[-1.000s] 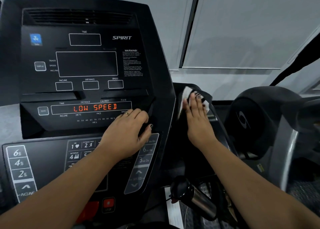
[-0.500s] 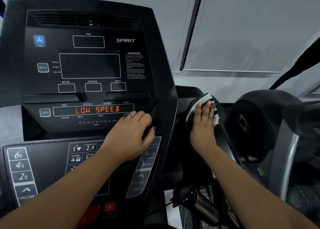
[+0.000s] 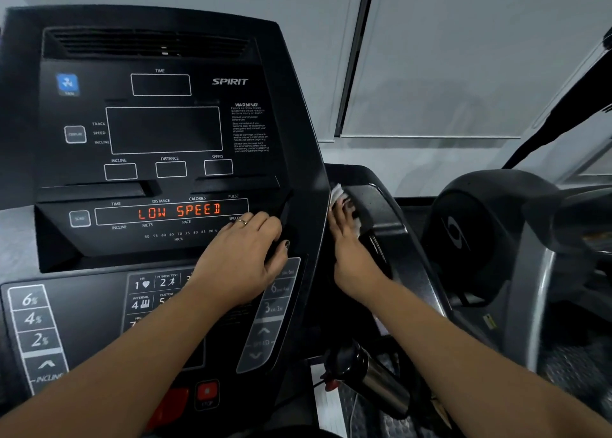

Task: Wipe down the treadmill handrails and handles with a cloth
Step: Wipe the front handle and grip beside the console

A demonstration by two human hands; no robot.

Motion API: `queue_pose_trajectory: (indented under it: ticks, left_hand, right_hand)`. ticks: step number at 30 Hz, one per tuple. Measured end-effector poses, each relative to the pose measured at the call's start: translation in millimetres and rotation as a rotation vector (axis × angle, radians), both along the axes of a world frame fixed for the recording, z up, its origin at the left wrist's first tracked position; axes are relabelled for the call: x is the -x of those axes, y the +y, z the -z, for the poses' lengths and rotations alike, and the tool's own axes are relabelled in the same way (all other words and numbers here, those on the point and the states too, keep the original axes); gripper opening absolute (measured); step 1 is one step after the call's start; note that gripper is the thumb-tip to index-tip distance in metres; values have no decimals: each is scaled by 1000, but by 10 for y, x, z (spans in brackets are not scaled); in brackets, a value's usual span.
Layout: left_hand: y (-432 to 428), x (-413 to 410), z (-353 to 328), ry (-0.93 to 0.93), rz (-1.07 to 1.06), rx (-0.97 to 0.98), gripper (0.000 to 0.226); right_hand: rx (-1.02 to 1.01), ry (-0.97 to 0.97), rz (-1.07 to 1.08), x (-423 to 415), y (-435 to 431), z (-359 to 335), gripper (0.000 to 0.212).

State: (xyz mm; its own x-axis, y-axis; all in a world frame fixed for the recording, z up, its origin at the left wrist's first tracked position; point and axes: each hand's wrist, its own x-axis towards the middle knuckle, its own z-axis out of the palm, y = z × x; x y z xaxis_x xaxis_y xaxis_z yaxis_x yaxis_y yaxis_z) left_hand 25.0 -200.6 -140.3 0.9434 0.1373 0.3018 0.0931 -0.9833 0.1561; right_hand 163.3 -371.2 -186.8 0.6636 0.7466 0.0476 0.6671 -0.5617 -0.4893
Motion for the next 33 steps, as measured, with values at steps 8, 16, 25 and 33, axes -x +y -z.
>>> queue_pose_trajectory:
  ticks: [8, 16, 25, 33]
  left_hand:
    - [-7, 2, 6, -6, -3, -3, 26]
    - [-1, -11, 6, 4, -1, -19, 26]
    - [7, 0, -19, 15, 5, 0, 27]
    - [-3, 7, 0, 18, -1, -7, 29]
  right_hand:
    - [-97, 800, 121, 305, -243, -73, 63]
    - [-99, 980, 264, 247, -198, -228, 27]
    - [-446, 1172, 637, 117, 210, 62, 34]
    - [222, 692, 209, 176, -111, -48, 47]
